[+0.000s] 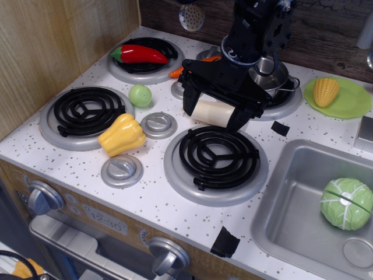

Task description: Put pepper in pan

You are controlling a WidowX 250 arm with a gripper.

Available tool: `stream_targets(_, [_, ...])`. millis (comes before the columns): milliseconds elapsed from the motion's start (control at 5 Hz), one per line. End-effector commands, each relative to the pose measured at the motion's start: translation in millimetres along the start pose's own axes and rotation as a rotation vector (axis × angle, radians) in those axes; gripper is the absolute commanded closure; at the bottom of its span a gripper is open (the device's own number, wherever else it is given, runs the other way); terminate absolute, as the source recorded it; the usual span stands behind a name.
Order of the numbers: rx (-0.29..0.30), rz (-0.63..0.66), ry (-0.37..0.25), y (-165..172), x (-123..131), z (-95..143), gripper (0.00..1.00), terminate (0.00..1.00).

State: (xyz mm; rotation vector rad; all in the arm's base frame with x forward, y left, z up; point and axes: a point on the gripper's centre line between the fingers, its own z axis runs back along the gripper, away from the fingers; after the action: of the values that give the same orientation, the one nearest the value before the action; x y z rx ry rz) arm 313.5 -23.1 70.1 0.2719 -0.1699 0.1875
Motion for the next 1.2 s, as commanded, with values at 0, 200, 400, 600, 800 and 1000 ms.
stream_targets(0, [0.0, 0.0, 0.0, 0, 0, 0, 0.0, 0.0])
stream_targets(200, [0.04, -0.142, -0.043, 38, 14, -9, 0.0, 0.0])
stream_targets(400, [0.047, -0.248, -0.069, 76, 37, -17, 0.0, 0.0])
stream_targets(600, [0.086, -0.396, -0.135, 118, 66, -26, 0.0, 0.0])
stream_targets(800, [0.044, -0.573, -0.234, 156, 98, -40, 0.0, 0.0])
stream_targets(1000, [0.072, -0.67, -0.294, 171, 117, -50, 0.0, 0.0])
